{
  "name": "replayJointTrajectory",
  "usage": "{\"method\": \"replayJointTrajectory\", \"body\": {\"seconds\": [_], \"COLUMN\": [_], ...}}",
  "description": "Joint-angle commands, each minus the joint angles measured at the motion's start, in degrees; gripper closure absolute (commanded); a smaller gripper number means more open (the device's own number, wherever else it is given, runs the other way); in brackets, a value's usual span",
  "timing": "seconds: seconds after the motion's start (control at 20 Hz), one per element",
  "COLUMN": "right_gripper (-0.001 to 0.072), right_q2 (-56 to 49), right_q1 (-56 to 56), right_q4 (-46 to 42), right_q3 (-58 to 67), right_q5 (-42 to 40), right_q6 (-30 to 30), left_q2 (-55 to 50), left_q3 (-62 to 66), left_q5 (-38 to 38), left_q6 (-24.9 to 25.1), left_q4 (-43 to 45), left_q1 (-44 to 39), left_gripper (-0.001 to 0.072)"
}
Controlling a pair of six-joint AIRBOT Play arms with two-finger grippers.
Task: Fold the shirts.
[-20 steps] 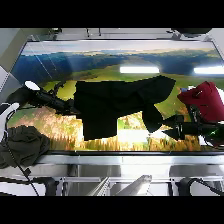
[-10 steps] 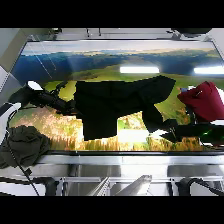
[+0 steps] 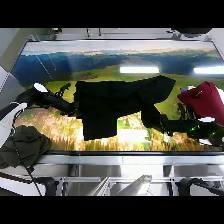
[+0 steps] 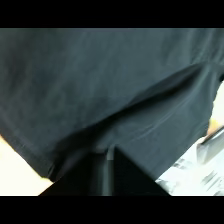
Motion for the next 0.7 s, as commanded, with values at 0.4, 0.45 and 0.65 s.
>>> {"method": "replayJointTrajectory", "body": {"seconds": [0.4, 0.45, 0.65], "right_gripper": [0.0694, 0.0694, 0.0694], "right_q2": [22.4, 24.9, 33.0], "right_q1": [-13.8, -17.7, -33.9], "right_q4": [35.4, 37.7, 40.2], "right_q3": [21.8, 26.5, 43.7], "right_q5": [20.0, 19.3, 14.2], "right_q6": [-4.8, -4.8, -1.9], "left_q2": [19.2, 22.8, 37.2], "left_q3": [22.4, 26.5, 43.4], "left_q5": [-8.9, -7.7, 2.0], "left_q6": [2.6, 2.5, 1.4], "left_q4": [-19.4, -20.8, -21.2], "left_q1": [5.7, 7.9, 21.0], "left_gripper": [0.0696, 0.0696, 0.069]}}
